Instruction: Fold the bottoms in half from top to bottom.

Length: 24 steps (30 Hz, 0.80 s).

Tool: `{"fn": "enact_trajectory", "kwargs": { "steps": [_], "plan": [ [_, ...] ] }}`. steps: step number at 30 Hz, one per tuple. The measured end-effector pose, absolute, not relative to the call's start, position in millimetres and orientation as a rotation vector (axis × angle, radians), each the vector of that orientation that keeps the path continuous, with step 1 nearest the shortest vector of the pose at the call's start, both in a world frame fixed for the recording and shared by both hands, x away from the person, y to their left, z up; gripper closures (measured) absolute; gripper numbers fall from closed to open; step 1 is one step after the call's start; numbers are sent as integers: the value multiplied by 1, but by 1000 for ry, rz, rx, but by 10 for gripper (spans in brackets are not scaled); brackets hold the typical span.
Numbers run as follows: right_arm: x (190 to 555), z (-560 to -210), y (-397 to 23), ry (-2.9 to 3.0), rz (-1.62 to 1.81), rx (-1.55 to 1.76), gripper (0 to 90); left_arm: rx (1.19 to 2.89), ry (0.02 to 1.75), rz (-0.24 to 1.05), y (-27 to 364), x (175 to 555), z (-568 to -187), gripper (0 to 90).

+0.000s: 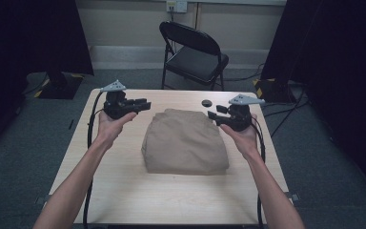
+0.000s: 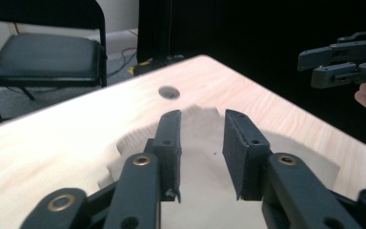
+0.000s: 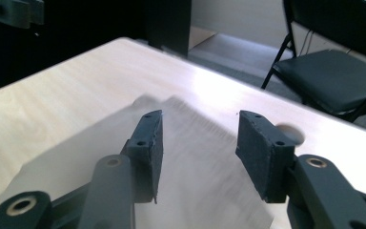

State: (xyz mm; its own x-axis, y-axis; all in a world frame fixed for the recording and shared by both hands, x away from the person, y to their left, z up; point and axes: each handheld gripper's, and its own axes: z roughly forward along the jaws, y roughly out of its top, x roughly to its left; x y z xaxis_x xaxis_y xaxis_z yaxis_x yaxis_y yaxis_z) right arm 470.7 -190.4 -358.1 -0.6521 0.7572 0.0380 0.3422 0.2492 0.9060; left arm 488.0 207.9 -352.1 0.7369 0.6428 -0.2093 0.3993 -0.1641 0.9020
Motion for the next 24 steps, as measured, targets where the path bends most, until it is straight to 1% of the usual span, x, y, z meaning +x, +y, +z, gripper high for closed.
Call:
{"fn": "enact_trajectory", "kwargs": {
  "steps": [3,5,9,10,12,13,16,18,20,24],
  "plan": [
    [462,-373,-197,2152,1376,1017,524,1804,817,256,208,480,-367,709],
    [457,-384,-200,2165,1376,1031,544,1804,809,226,207,473,-381,724],
    [452,-416,-201,2250,1313,1060,572,1879,818,184,201,464,-411,762],
    [452,-424,-200,2272,1299,1063,600,1903,826,176,199,462,-419,772],
    [451,-436,-196,2316,1279,1073,624,1937,834,155,195,460,-434,798],
    [450,-442,-192,2336,1277,1062,653,1961,834,143,192,460,-440,805],
    [447,-456,-183,2394,1254,1042,703,2036,824,103,181,456,-459,826],
    [446,-465,-179,2420,1233,1038,730,2068,811,83,174,454,-469,828],
    [447,-473,-177,2443,1208,1039,733,2090,807,75,167,451,-476,824],
    [447,-483,-176,2471,1154,1052,712,2130,810,75,159,449,-489,794]
  ]
}}
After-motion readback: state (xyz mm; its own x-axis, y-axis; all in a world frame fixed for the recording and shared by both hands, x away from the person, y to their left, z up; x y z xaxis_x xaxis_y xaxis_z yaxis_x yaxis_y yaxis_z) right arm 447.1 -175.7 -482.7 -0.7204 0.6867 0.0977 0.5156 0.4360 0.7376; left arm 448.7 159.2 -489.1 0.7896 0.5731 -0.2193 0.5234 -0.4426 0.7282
